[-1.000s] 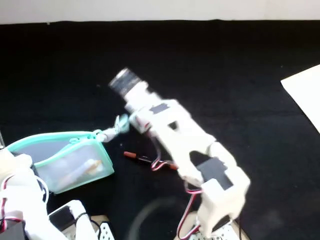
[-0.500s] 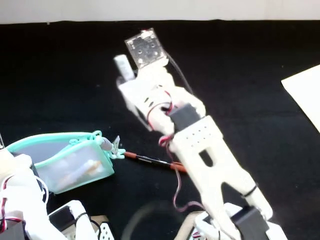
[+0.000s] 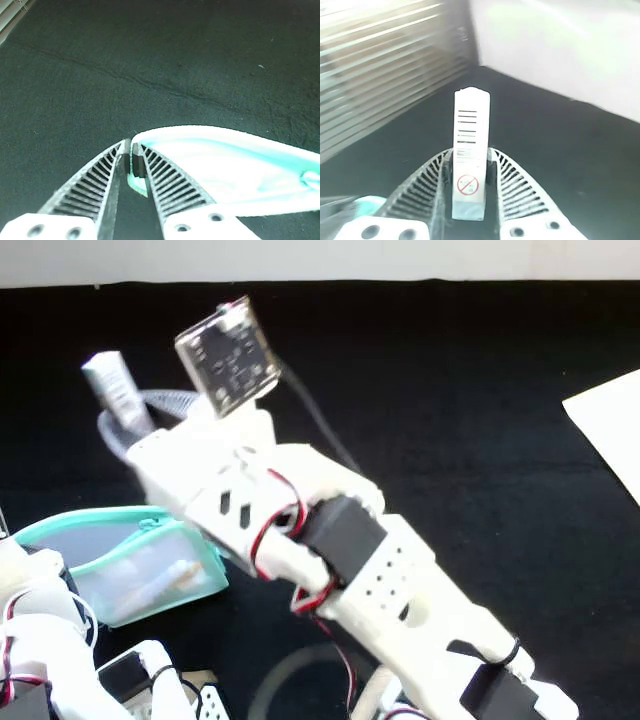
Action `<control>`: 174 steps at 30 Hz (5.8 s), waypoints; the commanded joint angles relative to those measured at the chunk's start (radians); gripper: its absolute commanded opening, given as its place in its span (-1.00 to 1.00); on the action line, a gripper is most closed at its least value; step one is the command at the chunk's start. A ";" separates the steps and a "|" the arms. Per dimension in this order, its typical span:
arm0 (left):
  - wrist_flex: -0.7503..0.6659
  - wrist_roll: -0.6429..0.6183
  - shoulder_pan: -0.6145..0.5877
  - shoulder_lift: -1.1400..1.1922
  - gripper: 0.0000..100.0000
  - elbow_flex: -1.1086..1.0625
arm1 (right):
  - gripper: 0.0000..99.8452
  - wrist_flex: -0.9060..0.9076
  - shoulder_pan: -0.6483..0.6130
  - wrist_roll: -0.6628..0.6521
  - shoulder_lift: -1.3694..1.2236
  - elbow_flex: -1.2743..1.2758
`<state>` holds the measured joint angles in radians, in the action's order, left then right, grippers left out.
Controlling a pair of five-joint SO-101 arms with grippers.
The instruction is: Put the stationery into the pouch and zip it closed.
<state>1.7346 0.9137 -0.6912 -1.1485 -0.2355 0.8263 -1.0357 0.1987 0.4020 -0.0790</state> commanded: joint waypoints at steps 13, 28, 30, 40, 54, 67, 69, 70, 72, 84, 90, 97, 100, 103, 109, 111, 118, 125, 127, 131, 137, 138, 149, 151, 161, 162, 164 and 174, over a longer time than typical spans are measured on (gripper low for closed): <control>0.012 -0.008 -0.012 0.001 -0.99 -0.002 | -0.99 0.058 -0.180 0.040 0.018 -0.027; 0.012 -0.008 -0.010 0.001 -0.99 -0.002 | -0.98 -0.019 -0.232 0.075 -0.002 0.285; 0.012 -0.008 -0.010 0.001 -0.99 -0.002 | -0.98 -0.025 -0.232 0.075 -0.001 0.294; 0.012 -0.008 -0.012 0.001 -0.99 -0.002 | -0.44 -0.025 -0.229 0.064 -0.001 0.291; 0.012 -0.008 -0.008 0.001 -0.99 -0.002 | -0.44 -0.027 -0.107 -0.025 0.137 0.278; 0.012 -0.008 -0.007 0.001 -0.99 -0.002 | -0.44 0.053 0.343 0.115 0.177 0.153; 0.012 -0.008 -0.007 0.001 -0.99 -0.002 | -0.44 0.082 0.375 0.064 0.177 0.209; 0.012 -0.008 -0.007 0.001 -0.99 -0.002 | -0.44 0.084 0.389 0.031 0.183 0.254; 0.012 -0.006 -0.007 0.001 -0.99 -0.002 | -0.44 0.084 0.429 -0.051 0.185 0.343; 0.011 -0.006 -0.005 0.001 -0.99 -0.004 | -0.44 0.018 0.456 -0.509 0.185 0.906; 0.006 -0.003 -0.005 0.001 -0.99 -0.071 | -0.44 -0.088 0.351 -0.562 0.176 1.070; 0.005 -0.002 -0.005 0.001 -0.99 -0.068 | -0.44 -0.208 0.274 -0.572 0.173 1.194; 0.005 -0.002 -0.005 0.001 -0.99 -0.068 | -0.44 -0.280 0.275 -0.574 0.171 1.244; 0.005 -0.002 -0.005 0.001 -0.99 -0.067 | -0.44 -0.349 0.277 -0.575 0.171 1.293; 0.005 -0.002 -0.005 -0.001 -0.99 -0.067 | -0.45 -0.438 0.282 -0.601 0.170 1.345; 0.005 -0.003 -0.005 -0.001 -0.99 -0.067 | -0.51 -0.440 0.282 -0.651 0.170 1.362; 0.005 -0.005 -0.005 -0.001 -0.99 -0.067 | -0.99 -0.443 0.288 -0.669 0.171 1.385; 0.005 -0.006 -0.005 -0.001 -0.99 -0.067 | -0.99 -0.403 0.464 -0.462 0.183 1.106; 0.005 -0.006 -0.005 -0.001 -0.99 -0.067 | -0.99 -0.363 0.506 -0.408 0.183 0.969; 0.005 -0.006 -0.005 -0.001 -0.99 -0.067 | -0.99 -0.289 0.538 -0.273 0.183 0.687; 0.006 -0.006 -0.005 -0.001 -0.99 -0.068 | -0.99 -0.255 0.433 -0.006 0.174 0.306; 0.006 -0.006 -0.005 -0.001 -0.99 -0.068 | -0.99 -0.255 0.398 0.021 0.173 0.254; 0.011 -0.008 -0.007 -0.001 -0.99 -0.068 | -0.99 -0.251 0.090 0.083 0.044 0.036; 0.011 -0.008 -0.007 -0.001 -0.99 -0.068 | -0.99 -0.255 0.031 0.081 0.018 0.035; 0.011 -0.008 -0.008 -0.001 -0.99 -0.068 | -0.99 -0.337 -0.096 0.081 -0.166 0.035; 0.011 -0.008 -0.007 -0.001 -0.99 -0.068 | -0.99 -0.337 -0.096 0.081 -0.168 0.038; 0.011 -0.008 -0.007 -0.001 -0.99 -0.073 | -0.99 -0.337 -0.097 0.081 -0.170 0.041; 0.006 -0.006 -0.007 -0.001 -0.99 -0.076 | -0.99 -0.331 -0.120 0.083 -0.101 0.206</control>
<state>1.7331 0.9137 -0.6912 -1.1485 -0.2785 0.5102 -1.1385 0.2770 0.2424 0.0852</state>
